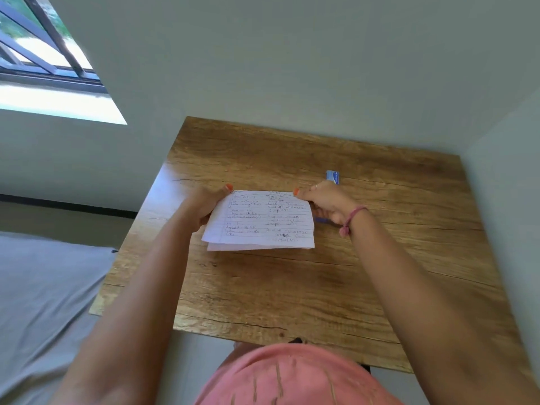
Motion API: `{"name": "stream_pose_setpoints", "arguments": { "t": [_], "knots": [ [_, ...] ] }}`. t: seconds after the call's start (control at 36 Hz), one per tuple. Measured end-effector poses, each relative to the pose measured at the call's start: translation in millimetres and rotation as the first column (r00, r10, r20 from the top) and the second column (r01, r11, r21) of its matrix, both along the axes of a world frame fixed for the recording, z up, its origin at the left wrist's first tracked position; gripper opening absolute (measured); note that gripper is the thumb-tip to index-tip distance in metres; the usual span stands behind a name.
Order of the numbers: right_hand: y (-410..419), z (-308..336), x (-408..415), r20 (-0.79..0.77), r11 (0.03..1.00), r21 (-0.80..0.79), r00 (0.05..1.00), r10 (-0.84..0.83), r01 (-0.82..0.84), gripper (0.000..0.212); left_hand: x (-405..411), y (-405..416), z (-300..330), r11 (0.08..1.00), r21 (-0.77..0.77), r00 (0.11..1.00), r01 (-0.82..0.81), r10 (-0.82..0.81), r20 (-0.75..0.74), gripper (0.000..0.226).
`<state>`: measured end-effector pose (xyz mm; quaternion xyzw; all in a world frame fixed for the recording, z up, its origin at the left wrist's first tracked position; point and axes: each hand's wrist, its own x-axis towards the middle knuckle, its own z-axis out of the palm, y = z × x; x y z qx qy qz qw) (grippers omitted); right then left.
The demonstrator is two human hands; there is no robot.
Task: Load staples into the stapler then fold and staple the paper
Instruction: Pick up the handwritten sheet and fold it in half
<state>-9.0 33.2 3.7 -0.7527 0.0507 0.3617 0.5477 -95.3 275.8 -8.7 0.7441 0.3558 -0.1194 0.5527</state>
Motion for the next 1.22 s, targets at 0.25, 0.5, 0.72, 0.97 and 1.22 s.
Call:
{"name": "stream_pose_setpoints", "arguments": {
  "t": [0.25, 0.5, 0.72, 0.97, 1.22],
  "knots": [
    [1, -2, 12, -0.114, 0.998, -0.057, 0.993, 0.016, -0.022, 0.014, 13, 6, -10, 0.998, 0.051, 1.000, 0.026, -0.026, -0.001, 0.057],
    [1, -8, 30, -0.114, 0.999, -0.036, 0.994, 0.005, -0.009, 0.017, 27, 12, -4, 0.968, -0.252, 0.997, 0.017, 0.001, 0.071, 0.047],
    [3, -16, 42, -0.094, 0.999, -0.013, 0.995, 0.041, -0.042, 0.015, 40, 12, -17, 0.981, -0.190, 0.990, -0.037, 0.062, 0.129, 0.036],
    [-5, -27, 50, 0.125, 0.966, -0.145, 0.965, 0.231, -0.212, 0.009, 40, 8, -29, 0.979, -0.202, 0.978, -0.005, 0.047, 0.204, 0.018],
    [22, -9, 45, 0.334, 0.848, -0.287, 0.784, 0.524, -0.445, 0.022, 39, -6, -28, 0.973, -0.195, 0.967, 0.125, -0.075, 0.243, 0.016]
  ]
}}
